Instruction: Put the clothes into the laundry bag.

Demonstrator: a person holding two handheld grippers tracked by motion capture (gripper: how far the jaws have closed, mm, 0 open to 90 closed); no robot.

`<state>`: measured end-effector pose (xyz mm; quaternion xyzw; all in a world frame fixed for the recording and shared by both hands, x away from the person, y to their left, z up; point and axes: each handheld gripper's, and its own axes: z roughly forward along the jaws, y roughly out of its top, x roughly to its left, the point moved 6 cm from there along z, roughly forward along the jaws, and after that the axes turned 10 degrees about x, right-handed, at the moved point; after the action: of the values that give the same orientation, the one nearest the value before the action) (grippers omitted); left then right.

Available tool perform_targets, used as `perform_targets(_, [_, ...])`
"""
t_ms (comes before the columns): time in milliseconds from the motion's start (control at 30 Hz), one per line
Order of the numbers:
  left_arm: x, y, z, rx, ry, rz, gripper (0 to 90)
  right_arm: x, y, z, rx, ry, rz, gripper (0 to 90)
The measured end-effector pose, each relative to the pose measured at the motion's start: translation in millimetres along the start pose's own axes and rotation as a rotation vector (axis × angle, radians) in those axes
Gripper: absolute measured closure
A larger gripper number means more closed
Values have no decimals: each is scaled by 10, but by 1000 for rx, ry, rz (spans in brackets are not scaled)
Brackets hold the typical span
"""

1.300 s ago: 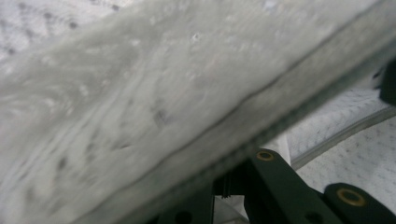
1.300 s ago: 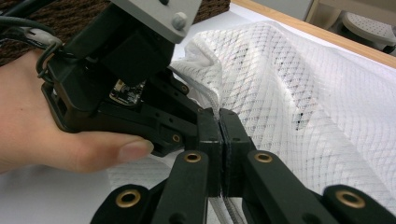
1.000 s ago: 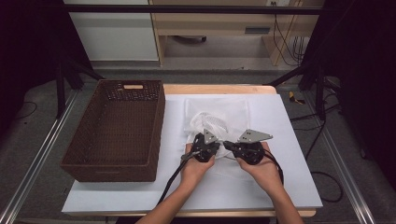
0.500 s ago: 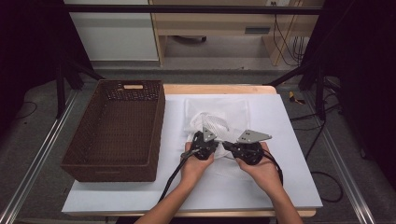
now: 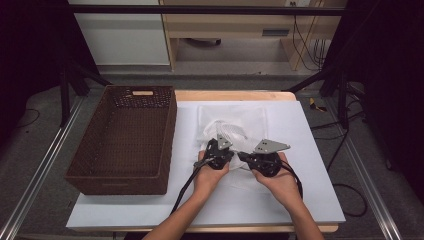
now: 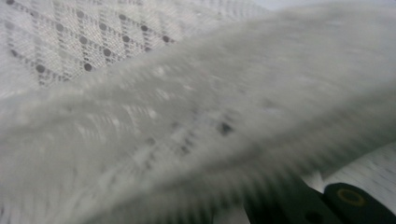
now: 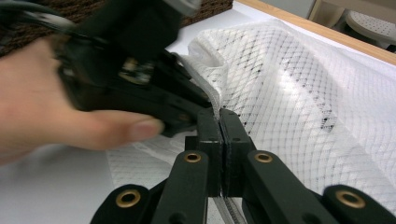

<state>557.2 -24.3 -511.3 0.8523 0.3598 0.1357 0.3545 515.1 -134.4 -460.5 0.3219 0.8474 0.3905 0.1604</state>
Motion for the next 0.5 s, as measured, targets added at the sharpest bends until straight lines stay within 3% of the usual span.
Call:
perform_targets(100, [-27,-62,-152,-1,-14,0,900,2,-5,7,3,1,-1,892])
perform_targets(300, [77,-253,-504,31,32,4,900,3,-4,12,4,1,-4,892])
perform_targets(500, [229,-475,-594,103,70,-20,900,1,2,5,0,3,-2,892])
